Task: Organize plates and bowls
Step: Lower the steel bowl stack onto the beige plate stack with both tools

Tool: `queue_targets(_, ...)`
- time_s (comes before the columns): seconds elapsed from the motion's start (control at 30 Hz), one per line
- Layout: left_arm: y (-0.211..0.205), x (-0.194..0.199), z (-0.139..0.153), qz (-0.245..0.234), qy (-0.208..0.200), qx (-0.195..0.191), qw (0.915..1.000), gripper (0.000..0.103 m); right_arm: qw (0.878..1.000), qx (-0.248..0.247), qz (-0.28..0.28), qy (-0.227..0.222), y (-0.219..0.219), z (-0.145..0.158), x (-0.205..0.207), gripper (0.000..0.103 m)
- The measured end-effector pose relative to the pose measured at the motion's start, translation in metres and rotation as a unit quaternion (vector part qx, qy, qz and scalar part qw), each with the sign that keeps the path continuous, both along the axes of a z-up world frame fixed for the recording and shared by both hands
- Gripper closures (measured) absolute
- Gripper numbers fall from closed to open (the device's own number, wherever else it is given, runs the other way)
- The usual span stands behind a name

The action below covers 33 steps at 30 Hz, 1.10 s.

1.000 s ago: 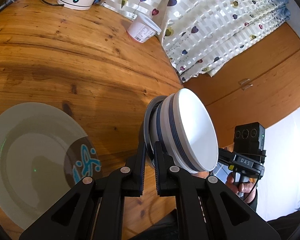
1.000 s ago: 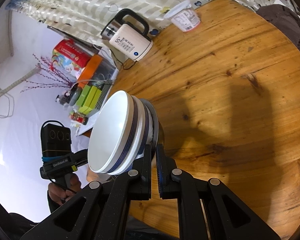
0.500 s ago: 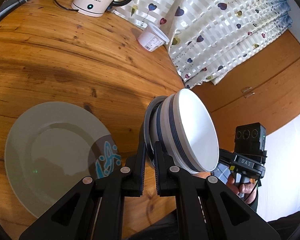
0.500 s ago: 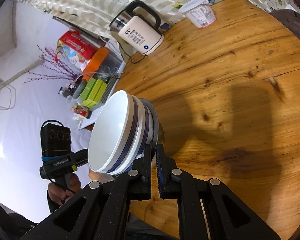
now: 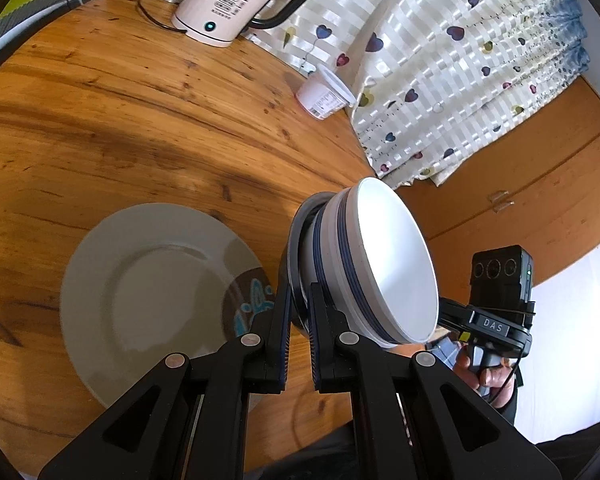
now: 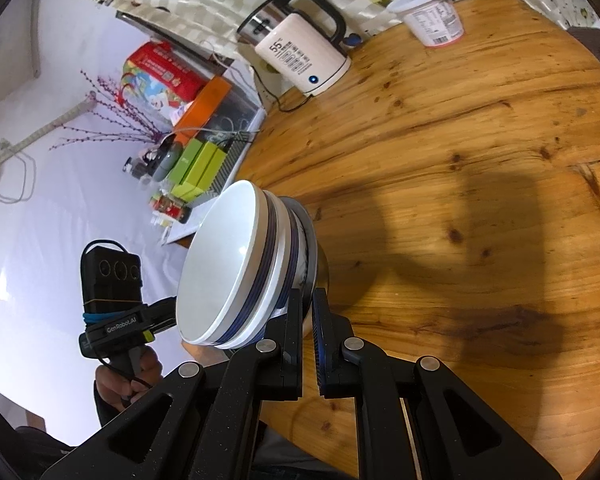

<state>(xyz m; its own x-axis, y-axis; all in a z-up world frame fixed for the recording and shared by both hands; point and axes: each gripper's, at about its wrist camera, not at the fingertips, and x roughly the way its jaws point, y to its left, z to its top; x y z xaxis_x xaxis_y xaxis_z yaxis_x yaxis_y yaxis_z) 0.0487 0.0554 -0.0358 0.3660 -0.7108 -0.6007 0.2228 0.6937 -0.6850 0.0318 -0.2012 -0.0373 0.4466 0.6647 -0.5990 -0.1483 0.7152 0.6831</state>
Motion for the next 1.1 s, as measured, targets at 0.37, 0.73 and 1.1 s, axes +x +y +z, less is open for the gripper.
queue_targets(0.37, 0.034, -0.011, -0.002, 0.029, 0.005, 0.001, 0.9996, 0.097, 1.0, -0.003, 0.028, 0.008, 0.032, -0.004, 0.014, 0.096)
queue_targets(0.73, 0.065, -0.025, -0.007, 0.056, 0.012, 0.004, 0.9984, 0.097, 0.998, -0.004, 0.053, 0.016, 0.06, -0.01, 0.025, 0.096)
queue_targets(1.1, 0.077, -0.029, -0.01, 0.074, 0.021, 0.012, 0.9969, 0.097, 0.997, -0.001, 0.071, 0.029, 0.075, -0.018, 0.033, 0.096)
